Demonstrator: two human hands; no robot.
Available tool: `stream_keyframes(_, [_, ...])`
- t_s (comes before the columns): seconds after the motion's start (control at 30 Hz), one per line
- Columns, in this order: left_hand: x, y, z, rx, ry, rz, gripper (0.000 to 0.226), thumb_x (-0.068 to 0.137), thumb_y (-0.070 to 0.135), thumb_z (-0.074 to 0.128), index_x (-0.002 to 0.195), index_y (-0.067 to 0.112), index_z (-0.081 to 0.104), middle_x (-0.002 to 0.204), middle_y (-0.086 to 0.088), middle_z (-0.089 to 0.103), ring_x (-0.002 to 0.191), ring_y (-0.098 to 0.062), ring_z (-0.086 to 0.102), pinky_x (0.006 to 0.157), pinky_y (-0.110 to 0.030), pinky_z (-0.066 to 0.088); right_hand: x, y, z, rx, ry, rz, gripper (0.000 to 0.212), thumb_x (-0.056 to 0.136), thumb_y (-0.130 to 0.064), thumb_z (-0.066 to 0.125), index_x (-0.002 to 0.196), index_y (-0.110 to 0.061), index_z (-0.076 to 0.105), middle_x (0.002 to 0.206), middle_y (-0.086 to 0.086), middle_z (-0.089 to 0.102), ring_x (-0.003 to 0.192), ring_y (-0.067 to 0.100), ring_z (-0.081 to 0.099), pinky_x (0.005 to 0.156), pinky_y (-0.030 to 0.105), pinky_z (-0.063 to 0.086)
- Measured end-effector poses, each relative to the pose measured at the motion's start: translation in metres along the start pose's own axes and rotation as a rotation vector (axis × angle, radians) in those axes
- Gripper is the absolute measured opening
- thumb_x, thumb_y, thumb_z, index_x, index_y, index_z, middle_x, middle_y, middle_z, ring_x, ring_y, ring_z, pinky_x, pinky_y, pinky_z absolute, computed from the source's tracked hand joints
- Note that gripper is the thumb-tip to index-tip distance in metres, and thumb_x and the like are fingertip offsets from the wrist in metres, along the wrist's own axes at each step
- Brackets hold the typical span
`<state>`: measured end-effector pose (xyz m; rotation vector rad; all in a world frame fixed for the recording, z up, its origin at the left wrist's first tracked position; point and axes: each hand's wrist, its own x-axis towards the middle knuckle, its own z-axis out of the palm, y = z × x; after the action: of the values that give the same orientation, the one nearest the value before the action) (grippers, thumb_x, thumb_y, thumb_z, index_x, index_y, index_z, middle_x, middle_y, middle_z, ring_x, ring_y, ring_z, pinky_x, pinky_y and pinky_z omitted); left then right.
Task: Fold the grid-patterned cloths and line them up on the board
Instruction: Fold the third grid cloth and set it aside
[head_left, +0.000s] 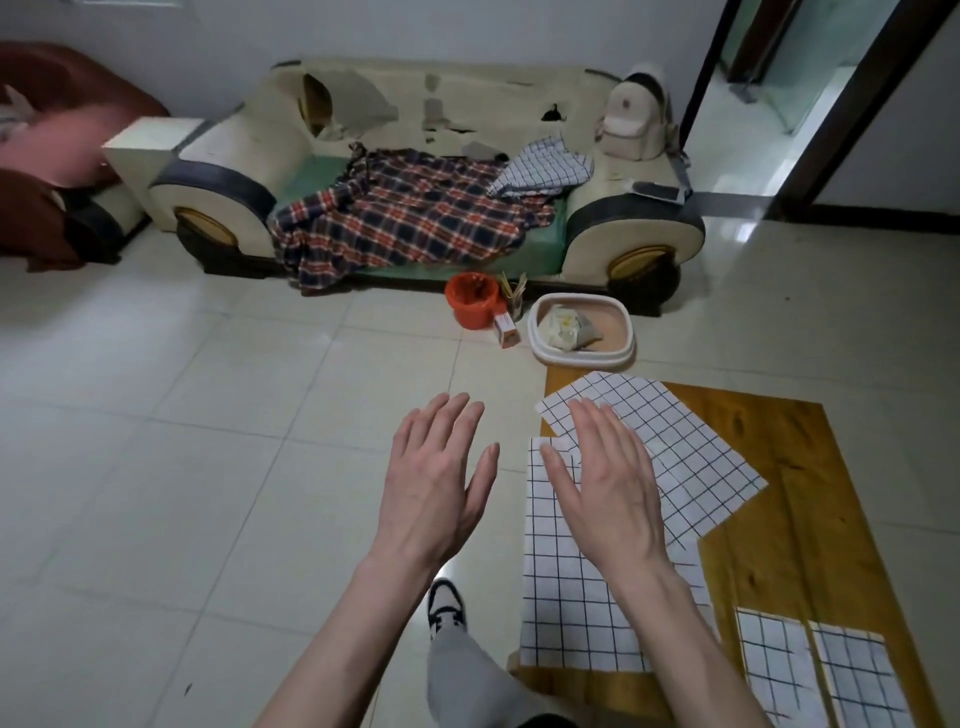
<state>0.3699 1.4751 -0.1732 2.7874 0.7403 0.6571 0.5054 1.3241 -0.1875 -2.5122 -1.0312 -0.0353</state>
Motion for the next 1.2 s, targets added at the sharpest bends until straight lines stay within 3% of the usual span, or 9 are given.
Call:
stream_keyframes(0.33, [0.143,-0.059,0.053,-0.037,-0.122,0.190,0.050,0.109,0.042,0.044,0.149,0.014,0.054,0.157,-0.005,0.052,0.151,-0.024,0.039,0.124,-0.047,0.031,0.118,0.000,0.047,0.016,0.046,0.166,0.064,0.108,-0.054,0.032,0.160,-0.017,0.033,0.166,0.002,0.035,0.157,0.017,0.024,0.126,0.045,0.026])
stream_keyframes(0.77, [0.308,-0.112,0.106,-0.012,-0.152,0.335,0.051,0.108,0.043,0.045,0.147,0.013,0.056,0.150,-0.006,0.058,0.145,-0.026,0.046,0.123,-0.045,0.032,0.250,-0.002,0.067,-0.049,0.081,0.368,0.067,0.106,-0.058,0.024,0.160,-0.019,0.035,0.166,0.002,0.037,0.155,0.020,0.028,0.127,0.044,0.024])
stream_keyframes(0.97, [0.384,-0.116,0.148,-0.079,-0.221,0.487,0.053,0.109,0.045,0.043,0.150,0.014,0.053,0.152,-0.007,0.057,0.148,-0.026,0.044,0.123,-0.049,0.033,0.301,0.008,0.081,-0.094,0.147,0.552,0.067,0.106,-0.059,0.028,0.158,-0.017,0.038,0.162,0.004,0.043,0.152,0.023,0.035,0.125,0.044,0.029])
stream_keyframes(1.2, [0.501,-0.120,0.191,-0.152,-0.307,0.764,0.051,0.109,0.044,0.042,0.147,0.013,0.056,0.150,-0.007,0.058,0.147,-0.027,0.045,0.123,-0.050,0.033,0.376,0.011,0.089,-0.089,0.180,0.856,0.071,0.101,-0.059,0.028,0.160,-0.020,0.033,0.166,0.002,0.035,0.155,0.023,0.029,0.125,0.044,0.028])
